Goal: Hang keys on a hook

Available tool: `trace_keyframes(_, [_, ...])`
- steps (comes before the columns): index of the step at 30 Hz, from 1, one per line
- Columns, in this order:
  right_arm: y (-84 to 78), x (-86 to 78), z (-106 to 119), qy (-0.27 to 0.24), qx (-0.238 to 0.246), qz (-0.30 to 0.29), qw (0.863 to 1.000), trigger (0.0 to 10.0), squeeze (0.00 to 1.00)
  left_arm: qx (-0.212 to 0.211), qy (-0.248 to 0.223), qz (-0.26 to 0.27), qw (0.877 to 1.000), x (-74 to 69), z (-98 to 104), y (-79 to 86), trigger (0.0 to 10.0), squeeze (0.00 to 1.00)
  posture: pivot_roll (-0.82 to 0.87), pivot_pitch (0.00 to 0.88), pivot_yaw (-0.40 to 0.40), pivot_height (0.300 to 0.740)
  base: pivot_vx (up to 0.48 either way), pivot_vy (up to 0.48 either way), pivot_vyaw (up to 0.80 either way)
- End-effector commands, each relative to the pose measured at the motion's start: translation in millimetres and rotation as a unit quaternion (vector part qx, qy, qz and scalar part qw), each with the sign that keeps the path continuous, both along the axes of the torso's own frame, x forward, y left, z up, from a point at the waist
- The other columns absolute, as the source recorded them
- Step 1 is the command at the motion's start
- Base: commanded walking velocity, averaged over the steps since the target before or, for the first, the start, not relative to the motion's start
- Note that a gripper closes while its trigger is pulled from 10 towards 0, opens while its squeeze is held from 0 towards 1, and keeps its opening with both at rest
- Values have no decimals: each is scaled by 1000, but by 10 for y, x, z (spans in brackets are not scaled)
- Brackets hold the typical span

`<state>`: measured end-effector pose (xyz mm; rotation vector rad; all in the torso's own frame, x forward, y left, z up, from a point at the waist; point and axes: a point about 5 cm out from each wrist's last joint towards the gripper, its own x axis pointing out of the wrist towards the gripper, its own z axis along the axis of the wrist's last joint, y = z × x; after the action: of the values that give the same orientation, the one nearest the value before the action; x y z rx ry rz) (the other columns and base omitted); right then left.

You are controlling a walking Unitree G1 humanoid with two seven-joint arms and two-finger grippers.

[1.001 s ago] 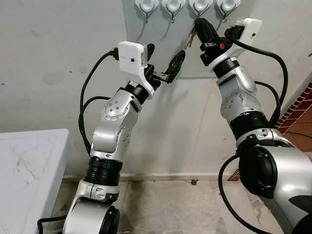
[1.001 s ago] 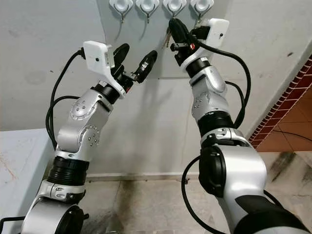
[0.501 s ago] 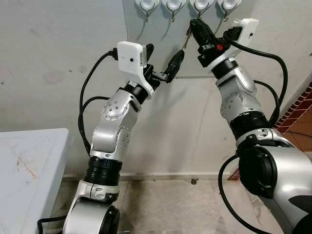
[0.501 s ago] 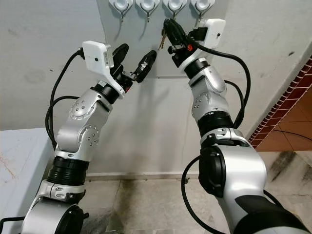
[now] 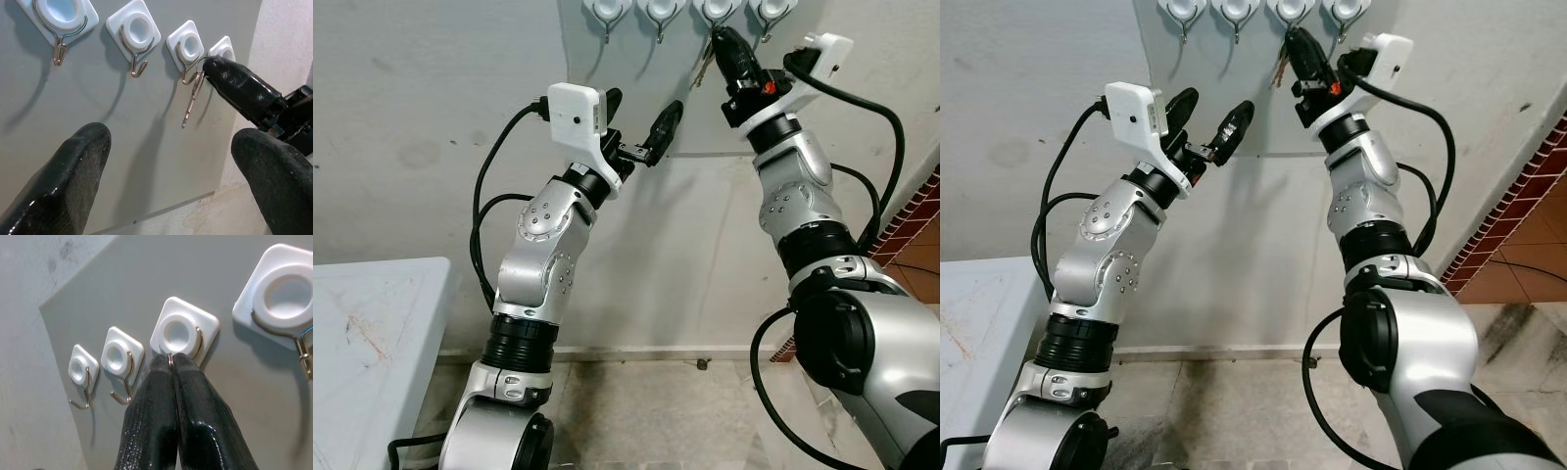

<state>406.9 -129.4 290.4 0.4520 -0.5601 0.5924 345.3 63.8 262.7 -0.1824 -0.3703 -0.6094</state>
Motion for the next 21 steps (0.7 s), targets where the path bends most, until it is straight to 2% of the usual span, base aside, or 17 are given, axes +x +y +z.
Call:
trace_keyframes(1, [-5,13,98,-2,20,3,1000,10000,0,-4,-10,-3,1000,-4,83,-14,10000,0,29,93,-6,740,0,0,0])
trace_keyframes(3, [-27,28,90,13,48,5,999,10000,0,-6,-9,-3,1000,-5,84,-16,10000,0,29,94,-7,740,0,0,0])
trace_keyframes(8, [-23,41,55,32,78,22,996,10000,0,-6,-9,-2,1000,-6,84,-15,10000,0,31,96,-8,740,0,0,0])
trace_keyframes(13, [7,40,-4,41,77,30,996,10000,0,-7,-8,-1,1000,-9,85,-15,10000,0,31,96,-10,740,0,0,0])
trace_keyframes(21, [106,9,3,24,57,70,996,10000,0,-9,-8,0,1000,-8,88,-14,10000,0,30,99,-12,740,0,0,0])
